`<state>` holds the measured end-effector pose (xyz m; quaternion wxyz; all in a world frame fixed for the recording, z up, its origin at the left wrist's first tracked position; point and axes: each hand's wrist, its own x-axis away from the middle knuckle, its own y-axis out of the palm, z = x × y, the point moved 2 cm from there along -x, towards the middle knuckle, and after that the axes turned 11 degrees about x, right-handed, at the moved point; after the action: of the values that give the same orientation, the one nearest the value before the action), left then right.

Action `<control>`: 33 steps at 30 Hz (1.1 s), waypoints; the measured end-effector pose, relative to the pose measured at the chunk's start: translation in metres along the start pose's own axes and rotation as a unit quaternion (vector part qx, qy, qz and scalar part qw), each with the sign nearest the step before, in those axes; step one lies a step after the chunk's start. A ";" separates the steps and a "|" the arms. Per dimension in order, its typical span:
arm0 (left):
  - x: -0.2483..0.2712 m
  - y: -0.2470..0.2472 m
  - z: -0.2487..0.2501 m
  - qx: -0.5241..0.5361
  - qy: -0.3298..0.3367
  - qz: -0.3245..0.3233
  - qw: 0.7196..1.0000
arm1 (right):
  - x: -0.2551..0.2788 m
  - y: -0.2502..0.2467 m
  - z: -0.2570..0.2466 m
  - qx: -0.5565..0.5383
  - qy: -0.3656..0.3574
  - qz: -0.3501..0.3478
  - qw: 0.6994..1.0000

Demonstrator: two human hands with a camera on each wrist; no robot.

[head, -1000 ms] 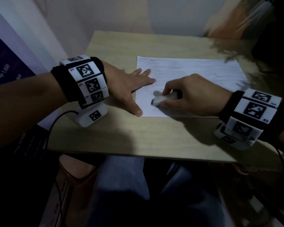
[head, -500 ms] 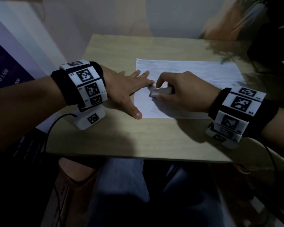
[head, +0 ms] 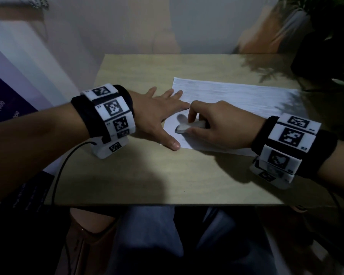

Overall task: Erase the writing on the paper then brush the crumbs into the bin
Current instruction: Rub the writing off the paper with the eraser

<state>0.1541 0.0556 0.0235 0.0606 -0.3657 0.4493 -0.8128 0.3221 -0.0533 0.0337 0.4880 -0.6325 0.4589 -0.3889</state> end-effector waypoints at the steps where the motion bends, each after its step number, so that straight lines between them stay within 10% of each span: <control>1: -0.001 0.002 0.001 -0.009 0.004 0.004 1.000 | 0.001 0.000 0.001 0.003 0.005 0.006 1.000; 33: 0.009 -0.030 -0.014 -0.091 -0.084 -0.060 0.991 | -0.007 0.009 -0.006 0.013 -0.037 -0.048 0.998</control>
<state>0.1453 0.0787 0.0472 0.0159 -0.4627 0.4920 -0.7373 0.3122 -0.0487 0.0263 0.4939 -0.6611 0.4045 -0.3942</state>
